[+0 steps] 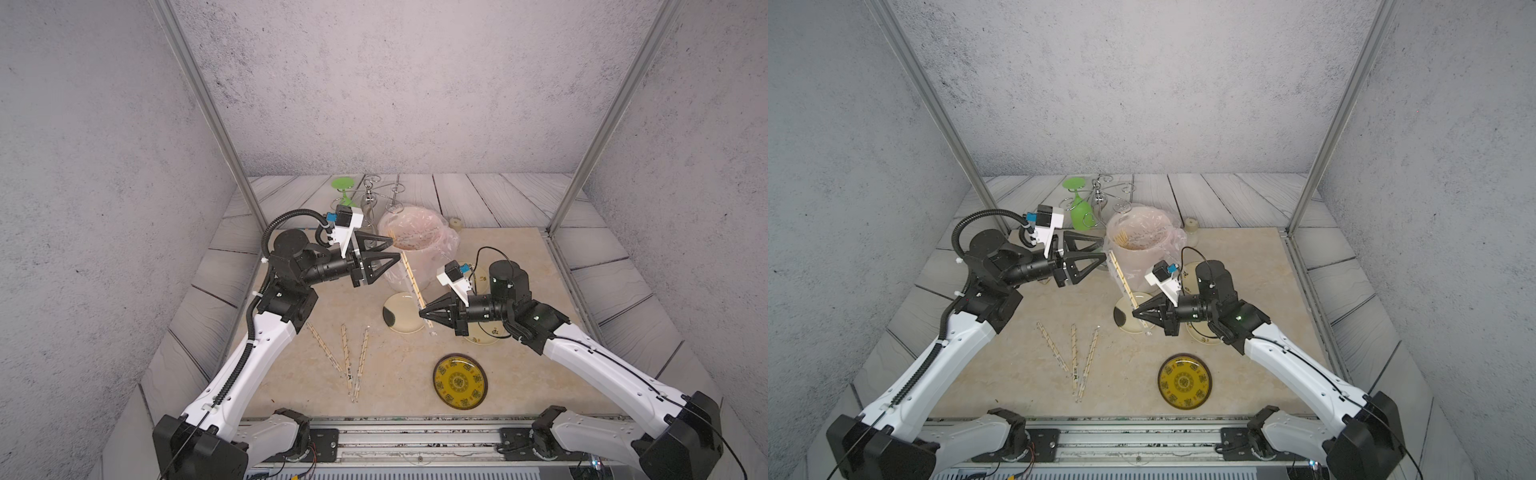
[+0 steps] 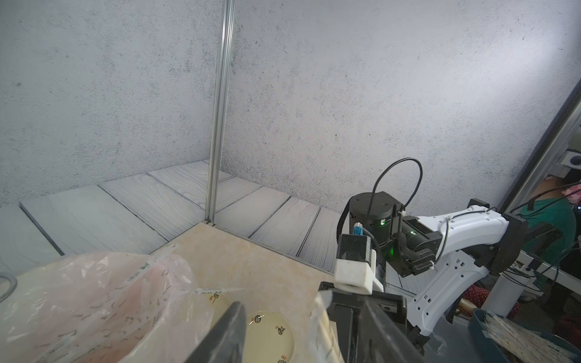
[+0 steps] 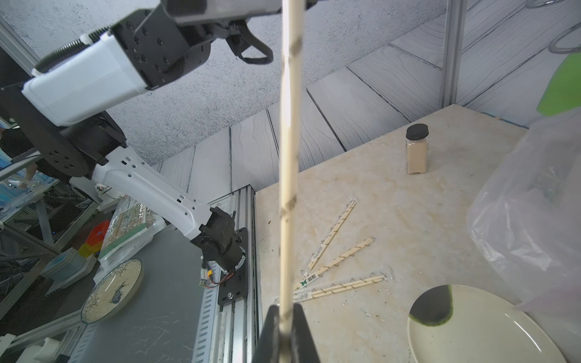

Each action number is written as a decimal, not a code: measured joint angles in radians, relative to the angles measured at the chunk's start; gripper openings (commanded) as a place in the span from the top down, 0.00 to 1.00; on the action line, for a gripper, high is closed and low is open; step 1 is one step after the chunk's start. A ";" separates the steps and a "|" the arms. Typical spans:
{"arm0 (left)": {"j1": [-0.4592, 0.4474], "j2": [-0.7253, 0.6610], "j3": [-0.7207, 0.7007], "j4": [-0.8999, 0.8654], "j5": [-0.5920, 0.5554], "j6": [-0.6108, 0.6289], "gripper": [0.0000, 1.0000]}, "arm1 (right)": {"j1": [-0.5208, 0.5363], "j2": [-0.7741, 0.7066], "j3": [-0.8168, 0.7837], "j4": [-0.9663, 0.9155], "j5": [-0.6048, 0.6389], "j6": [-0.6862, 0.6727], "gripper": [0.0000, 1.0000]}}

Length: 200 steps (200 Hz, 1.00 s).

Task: Remove the packaging of disposable chopsticks
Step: Remove the packet bag from the disposable chopsticks.

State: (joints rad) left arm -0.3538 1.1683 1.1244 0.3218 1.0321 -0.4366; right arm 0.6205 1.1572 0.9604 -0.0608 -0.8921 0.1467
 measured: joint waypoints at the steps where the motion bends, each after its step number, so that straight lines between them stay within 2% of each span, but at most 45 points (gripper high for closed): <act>1: 0.000 0.000 0.000 0.002 0.001 -0.002 0.43 | 0.000 0.001 0.002 0.000 0.000 0.000 1.00; 53: 0.000 0.024 -0.003 0.076 0.033 -0.063 0.63 | 0.000 0.032 0.056 -0.031 -0.019 0.009 1.00; 78: 0.000 0.037 -0.003 0.087 0.039 -0.077 0.65 | 0.002 0.042 0.065 -0.061 -0.038 0.006 1.00; 109: 0.000 0.044 -0.003 0.093 0.042 -0.094 0.84 | 0.007 0.049 0.065 -0.084 -0.060 0.005 1.00; 129: -0.002 0.046 -0.003 0.100 0.047 -0.104 1.00 | 0.010 0.051 0.065 -0.086 -0.067 0.006 1.00; 179: -0.009 0.047 -0.003 0.116 0.041 -0.111 1.00 | 0.013 0.051 0.065 -0.085 -0.071 0.014 1.00; 200: -0.013 0.045 -0.003 0.099 -0.007 -0.109 1.00 | 0.014 0.051 0.065 -0.076 -0.056 0.040 1.00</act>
State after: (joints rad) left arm -0.3672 1.2133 1.1210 0.4210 1.0248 -0.5457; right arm 0.6346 1.2083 1.0256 -0.1364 -0.9478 0.1871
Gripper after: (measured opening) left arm 0.043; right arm 0.067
